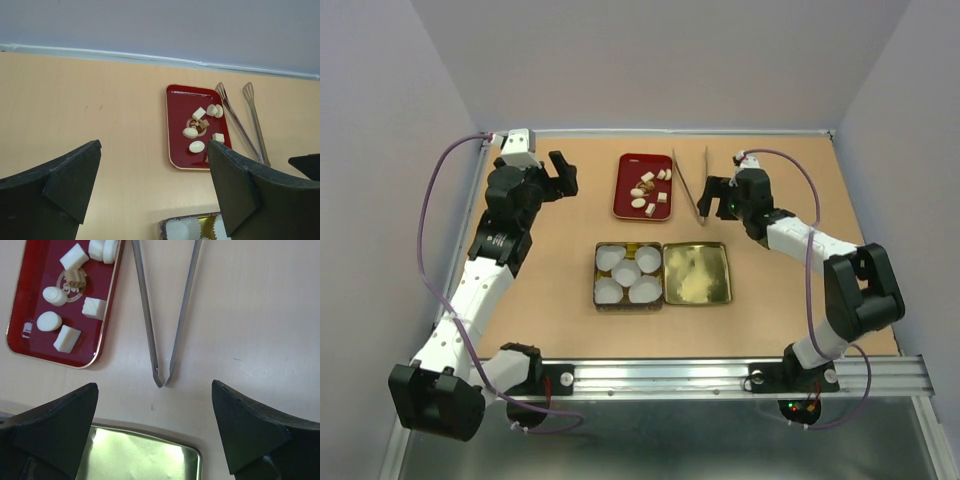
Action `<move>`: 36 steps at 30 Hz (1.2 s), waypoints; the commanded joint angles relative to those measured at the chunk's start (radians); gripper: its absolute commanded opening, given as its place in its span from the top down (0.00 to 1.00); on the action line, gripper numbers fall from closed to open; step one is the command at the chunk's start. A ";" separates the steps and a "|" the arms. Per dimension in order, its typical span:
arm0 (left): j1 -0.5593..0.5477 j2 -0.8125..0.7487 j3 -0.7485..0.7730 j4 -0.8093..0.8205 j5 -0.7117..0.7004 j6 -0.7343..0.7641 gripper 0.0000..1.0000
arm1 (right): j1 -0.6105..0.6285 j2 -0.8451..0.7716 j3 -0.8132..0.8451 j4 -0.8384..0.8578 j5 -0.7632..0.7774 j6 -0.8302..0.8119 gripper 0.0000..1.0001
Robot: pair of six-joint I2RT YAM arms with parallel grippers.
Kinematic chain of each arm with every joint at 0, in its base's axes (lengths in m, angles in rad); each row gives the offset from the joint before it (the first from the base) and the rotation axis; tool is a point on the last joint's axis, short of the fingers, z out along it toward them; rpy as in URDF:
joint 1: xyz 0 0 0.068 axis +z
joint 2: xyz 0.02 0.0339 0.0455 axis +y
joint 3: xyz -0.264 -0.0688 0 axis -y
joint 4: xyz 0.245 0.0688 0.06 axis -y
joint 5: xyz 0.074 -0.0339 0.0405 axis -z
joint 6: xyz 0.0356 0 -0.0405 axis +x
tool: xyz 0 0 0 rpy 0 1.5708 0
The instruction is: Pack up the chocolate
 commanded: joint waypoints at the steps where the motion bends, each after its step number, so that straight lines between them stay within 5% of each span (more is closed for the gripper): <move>1: -0.004 -0.021 0.012 0.051 0.001 0.001 0.01 | 0.043 0.078 0.099 -0.010 0.089 -0.020 0.00; 36: -0.004 -0.030 0.012 0.033 -0.011 0.006 0.01 | 0.109 0.572 0.466 -0.008 0.323 -0.109 0.01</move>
